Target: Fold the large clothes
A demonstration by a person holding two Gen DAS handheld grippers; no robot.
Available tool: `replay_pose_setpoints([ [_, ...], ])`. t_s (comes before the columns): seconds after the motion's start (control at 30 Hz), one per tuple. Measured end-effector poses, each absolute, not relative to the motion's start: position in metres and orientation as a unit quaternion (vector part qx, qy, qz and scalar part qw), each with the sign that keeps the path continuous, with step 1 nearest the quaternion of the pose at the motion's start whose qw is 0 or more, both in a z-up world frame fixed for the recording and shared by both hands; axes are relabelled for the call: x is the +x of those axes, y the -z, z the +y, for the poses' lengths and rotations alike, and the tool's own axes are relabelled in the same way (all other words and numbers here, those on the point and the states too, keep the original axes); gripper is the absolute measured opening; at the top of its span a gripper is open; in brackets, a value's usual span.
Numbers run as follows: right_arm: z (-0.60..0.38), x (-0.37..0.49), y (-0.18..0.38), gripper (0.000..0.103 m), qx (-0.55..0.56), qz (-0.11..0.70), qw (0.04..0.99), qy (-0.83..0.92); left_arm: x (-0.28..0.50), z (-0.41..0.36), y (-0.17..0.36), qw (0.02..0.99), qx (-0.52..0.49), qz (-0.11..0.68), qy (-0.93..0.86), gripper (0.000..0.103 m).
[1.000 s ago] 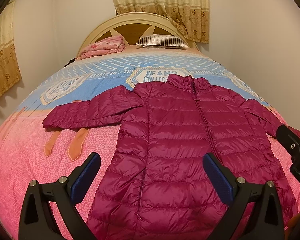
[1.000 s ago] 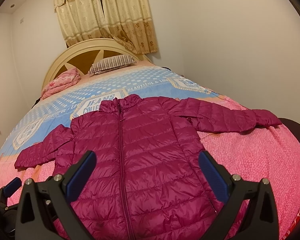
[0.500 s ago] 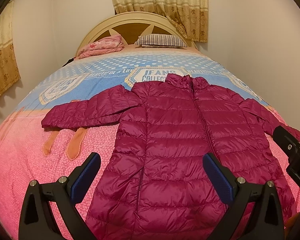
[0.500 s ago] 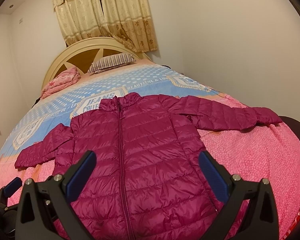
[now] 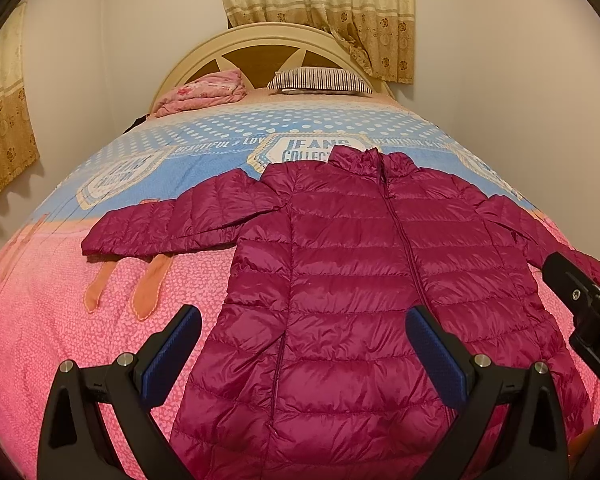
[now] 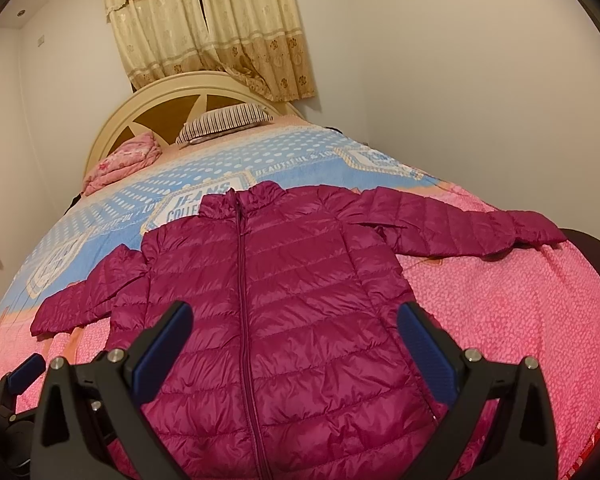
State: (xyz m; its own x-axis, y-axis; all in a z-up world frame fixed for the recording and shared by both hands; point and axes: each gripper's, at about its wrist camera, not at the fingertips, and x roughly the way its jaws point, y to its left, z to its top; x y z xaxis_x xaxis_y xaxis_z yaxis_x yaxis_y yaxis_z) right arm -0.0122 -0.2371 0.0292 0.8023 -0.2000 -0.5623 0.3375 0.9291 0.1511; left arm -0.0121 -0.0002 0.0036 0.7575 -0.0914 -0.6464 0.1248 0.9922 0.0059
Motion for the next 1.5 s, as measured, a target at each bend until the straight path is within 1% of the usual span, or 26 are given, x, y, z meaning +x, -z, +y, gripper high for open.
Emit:
replay_pose_setpoints([
  [0.77,-0.236,-0.012,-0.024,0.103,0.124,0.289,0.939,0.142,-0.011,0.0,-0.003,0.936,0.025,0.346,0.058,0.102],
  [1.07,-0.251,-0.003,-0.012,0.103,0.146,0.307,0.929,0.145,0.0,0.0,0.012,0.932,0.025,0.354,0.072,0.102],
  [1.27,-0.307,0.004,0.0,0.103,0.21,0.329,0.906,0.162,0.033,0.016,0.016,0.935,0.021,0.342,0.094,0.102],
  [1.37,-0.355,0.009,-0.002,0.103,0.238,0.336,0.893,0.181,0.055,0.026,0.017,0.94,0.033,0.328,0.091,0.102],
  [1.43,-0.408,0.009,-0.003,0.103,0.28,0.334,0.877,0.202,0.074,0.036,0.021,0.943,0.042,0.321,0.073,0.102],
  [1.47,-0.431,0.007,-0.003,0.1,0.299,0.334,0.867,0.216,0.083,0.041,0.024,0.943,0.044,0.324,0.064,0.102],
  [1.5,-0.458,0.002,-0.001,0.094,0.321,0.329,0.855,0.241,0.091,0.046,0.027,0.942,0.042,0.328,0.06,0.102],
])
